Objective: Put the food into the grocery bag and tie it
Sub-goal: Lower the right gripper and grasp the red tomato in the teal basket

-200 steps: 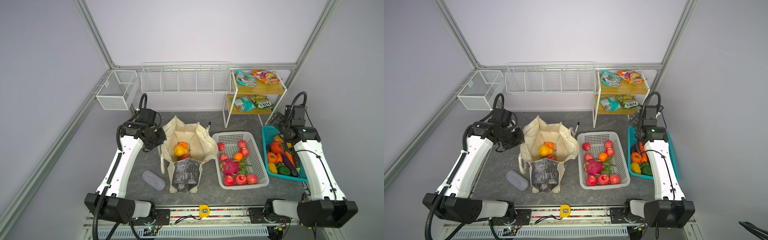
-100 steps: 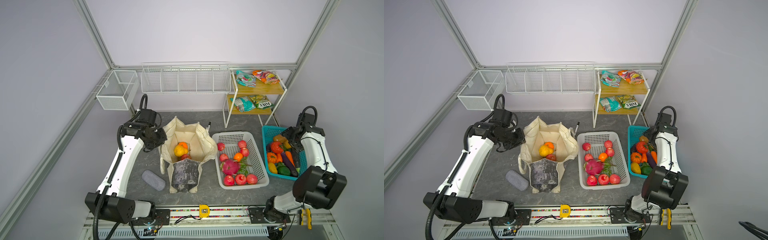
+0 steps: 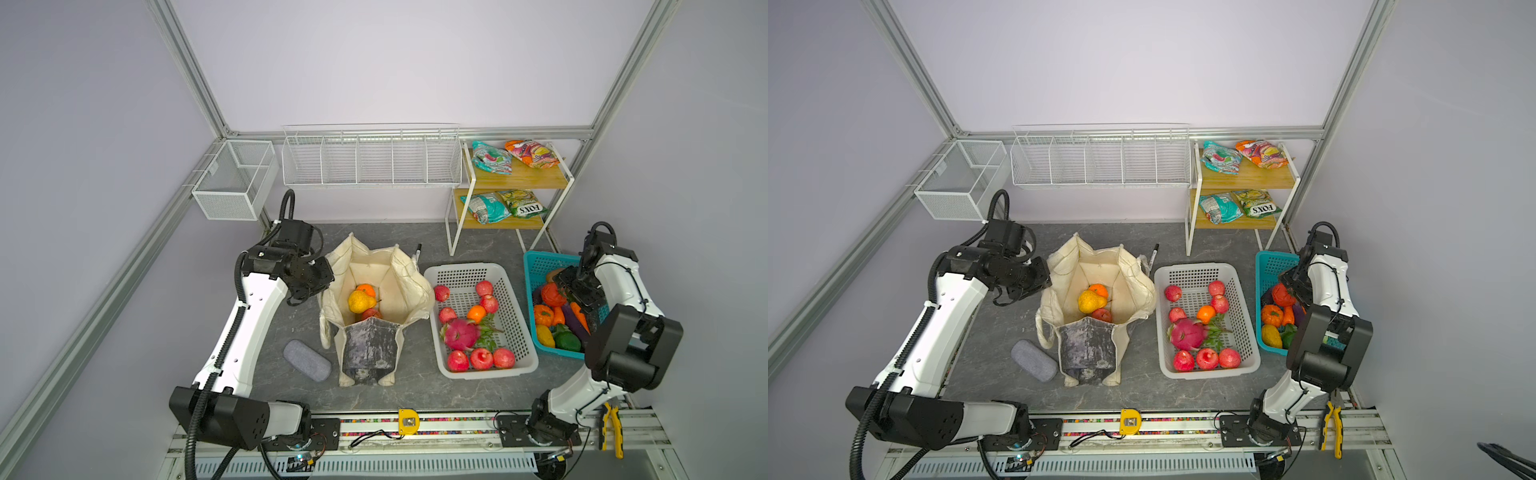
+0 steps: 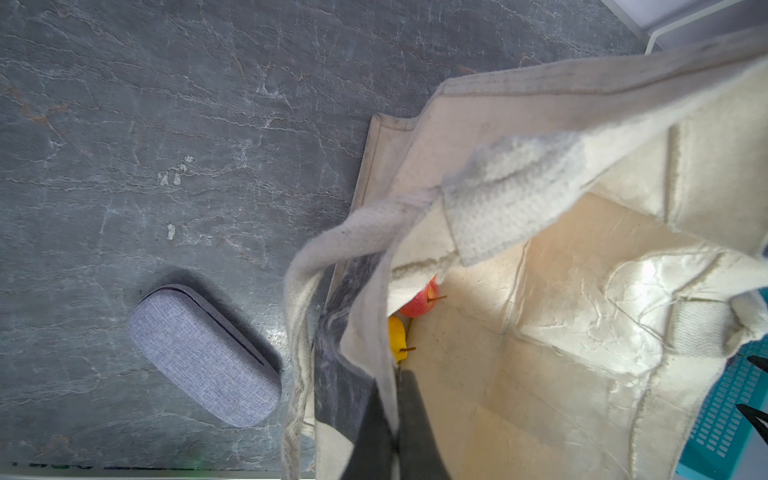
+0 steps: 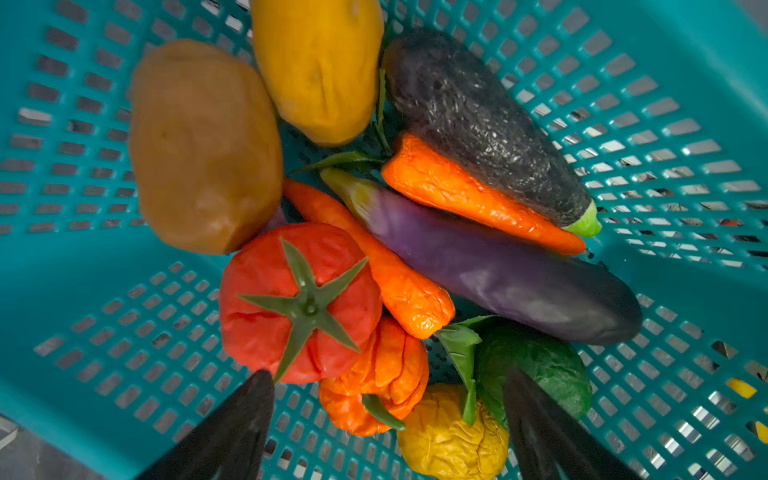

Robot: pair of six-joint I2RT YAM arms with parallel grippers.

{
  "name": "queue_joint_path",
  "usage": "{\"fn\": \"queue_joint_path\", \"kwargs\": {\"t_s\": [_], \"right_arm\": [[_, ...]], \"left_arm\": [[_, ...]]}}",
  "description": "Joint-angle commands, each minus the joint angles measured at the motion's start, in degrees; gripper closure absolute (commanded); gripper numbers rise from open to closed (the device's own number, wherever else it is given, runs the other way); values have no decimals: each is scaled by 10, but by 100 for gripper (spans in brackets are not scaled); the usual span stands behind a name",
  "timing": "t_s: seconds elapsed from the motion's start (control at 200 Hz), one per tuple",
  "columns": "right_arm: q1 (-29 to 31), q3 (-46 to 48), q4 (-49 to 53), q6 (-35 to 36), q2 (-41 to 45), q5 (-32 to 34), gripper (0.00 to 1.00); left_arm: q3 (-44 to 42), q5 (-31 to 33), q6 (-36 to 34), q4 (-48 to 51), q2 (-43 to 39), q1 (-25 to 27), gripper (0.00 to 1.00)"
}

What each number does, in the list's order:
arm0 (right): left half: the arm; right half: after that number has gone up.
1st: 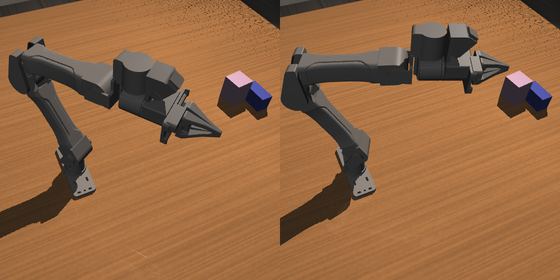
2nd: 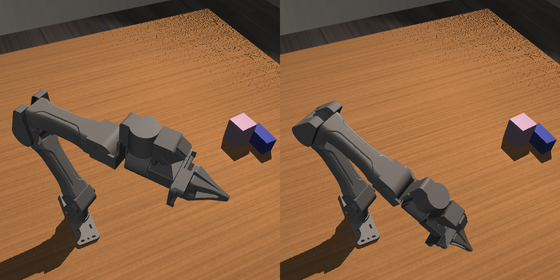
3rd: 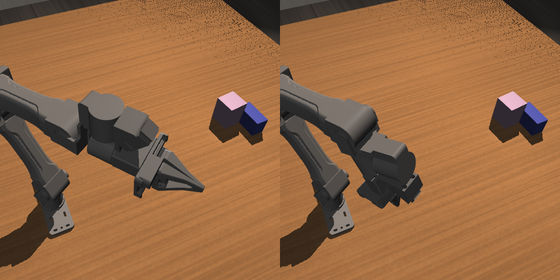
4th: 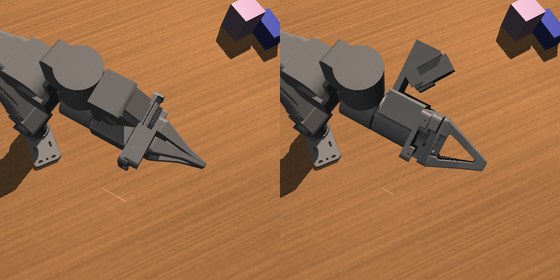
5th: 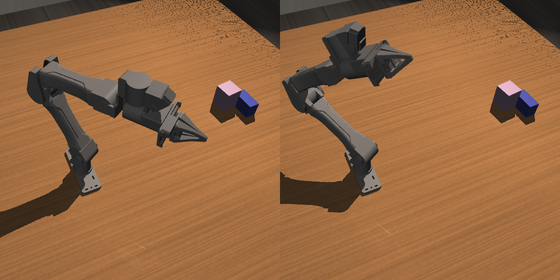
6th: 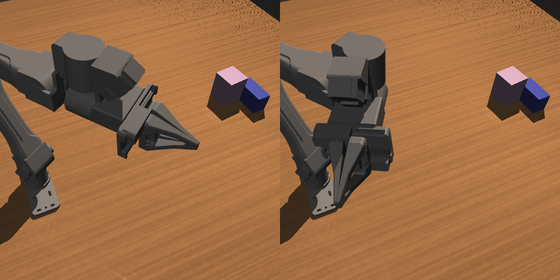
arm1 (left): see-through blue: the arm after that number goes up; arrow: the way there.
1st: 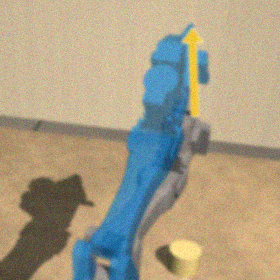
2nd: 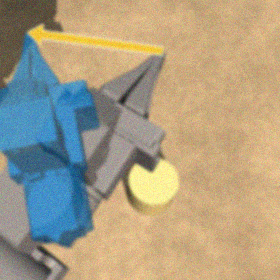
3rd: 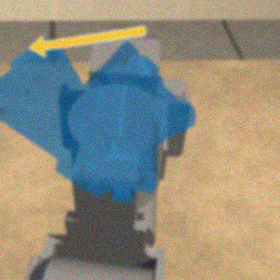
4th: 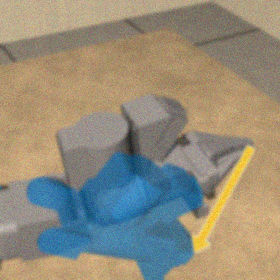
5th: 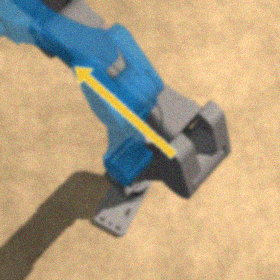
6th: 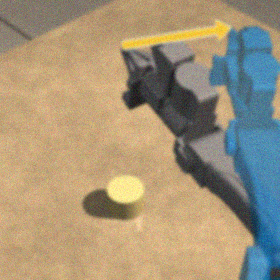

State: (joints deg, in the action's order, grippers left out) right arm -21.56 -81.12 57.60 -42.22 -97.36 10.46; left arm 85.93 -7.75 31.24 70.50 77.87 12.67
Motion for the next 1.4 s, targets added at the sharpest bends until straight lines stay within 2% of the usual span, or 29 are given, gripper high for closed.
{"fn": "queue_joint_path", "kwargs": {"t_s": [0.0, 0.44, 0.75, 1.395], "right_arm": [[2, -20, 27, -26, -15, 4, 12], [19, -43, 21, -40, -14, -45, 12], [32, -87, 26, -42, -68, -63, 12], [31, -106, 44, -65, -157, -49, 12]], "left_arm": [[-4, 0, 8, -1, -4, 1, 100], [-8, -11, 2, 0, -2, 1, 100], [-11, -6, -10, -5, -2, 0, 100], [10, 0, -8, -4, 21, -2, 100]]}}
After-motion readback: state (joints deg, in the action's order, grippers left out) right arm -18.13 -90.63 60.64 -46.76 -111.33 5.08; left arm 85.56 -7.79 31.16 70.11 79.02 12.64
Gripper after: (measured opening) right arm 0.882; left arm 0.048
